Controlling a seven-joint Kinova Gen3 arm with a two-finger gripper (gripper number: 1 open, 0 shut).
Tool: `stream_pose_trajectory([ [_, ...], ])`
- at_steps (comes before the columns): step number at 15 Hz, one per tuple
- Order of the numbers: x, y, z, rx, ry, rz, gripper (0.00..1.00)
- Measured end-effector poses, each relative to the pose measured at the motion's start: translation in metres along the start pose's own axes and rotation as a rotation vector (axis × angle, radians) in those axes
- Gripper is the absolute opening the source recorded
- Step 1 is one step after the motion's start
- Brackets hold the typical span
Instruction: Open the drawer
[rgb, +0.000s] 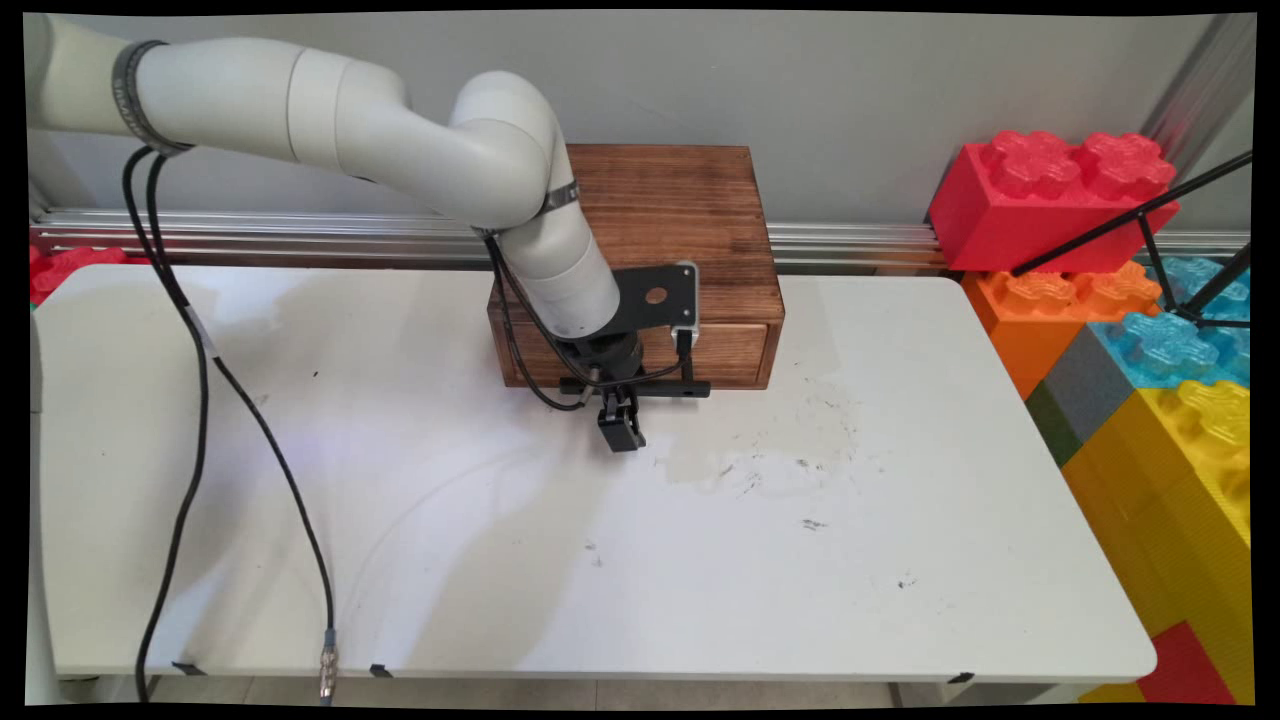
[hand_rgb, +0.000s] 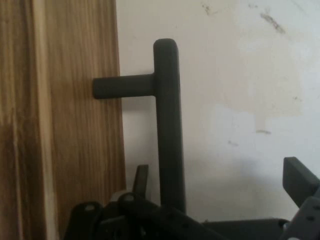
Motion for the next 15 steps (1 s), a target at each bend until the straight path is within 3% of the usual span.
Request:
stream_pose_trajectory([
  [15, -0.015, 0.011, 0.015, -0.012, 0.043, 0.006, 1.00],
])
